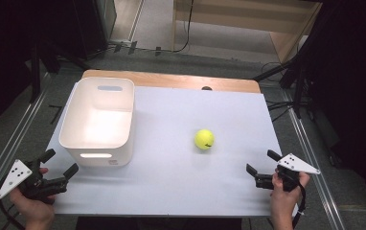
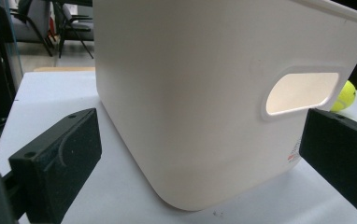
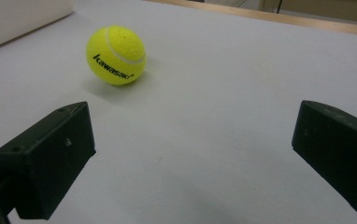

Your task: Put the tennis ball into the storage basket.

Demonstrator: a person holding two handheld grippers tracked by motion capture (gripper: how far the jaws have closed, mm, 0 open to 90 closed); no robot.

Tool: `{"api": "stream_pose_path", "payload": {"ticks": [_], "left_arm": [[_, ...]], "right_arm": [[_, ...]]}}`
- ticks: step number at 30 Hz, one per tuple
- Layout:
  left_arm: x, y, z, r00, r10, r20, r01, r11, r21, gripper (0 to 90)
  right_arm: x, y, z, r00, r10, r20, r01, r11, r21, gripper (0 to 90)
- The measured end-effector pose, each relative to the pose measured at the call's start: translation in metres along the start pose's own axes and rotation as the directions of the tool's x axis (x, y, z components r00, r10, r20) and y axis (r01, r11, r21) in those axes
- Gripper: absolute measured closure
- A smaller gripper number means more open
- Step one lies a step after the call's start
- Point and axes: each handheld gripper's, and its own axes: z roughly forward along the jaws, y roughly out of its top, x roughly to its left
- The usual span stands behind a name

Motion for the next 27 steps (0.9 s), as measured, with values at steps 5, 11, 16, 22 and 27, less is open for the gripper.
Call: {"api": "stream_pose_path", "payload": {"ticks": [5, 11, 16, 22, 27], "left_arm": [[0.000, 0.000, 0.000, 1.0000, -0.002, 0.002, 0.002, 1.0000, 0.001, 0.0], [0.000, 0.000, 0.001, 1.0000, -0.002, 0.003, 0.002, 1.0000, 0.005, 0.0], [0.000, 0.000, 0.001, 1.0000, -0.004, 0.001, 0.004, 1.0000, 0.003, 0.0], [0.000, 0.000, 0.001, 1.0000, 0.000, -0.002, 0.000, 1.0000, 0.008, 0.0], [0.000, 0.000, 0.001, 1.0000, 0.000, 0.000, 0.000, 1.0000, 0.007, 0.0]], "right_arm": [[0.001, 0.009, 0.004, 0.9999, -0.014, -0.001, 0.014, 1.000, 0.016, 0.0], [0.004, 0.021, 0.011, 0.9991, -0.040, -0.014, 0.040, 0.998, 0.045, 0.0], [0.004, 0.029, 0.020, 0.9984, -0.049, -0.029, 0.051, 0.996, 0.070, 0.0], [0.006, 0.035, 0.027, 0.9975, -0.057, -0.041, 0.060, 0.994, 0.091, 0.0], [0.007, 0.037, 0.033, 0.9971, -0.059, -0.049, 0.064, 0.992, 0.109, 0.0]]}}
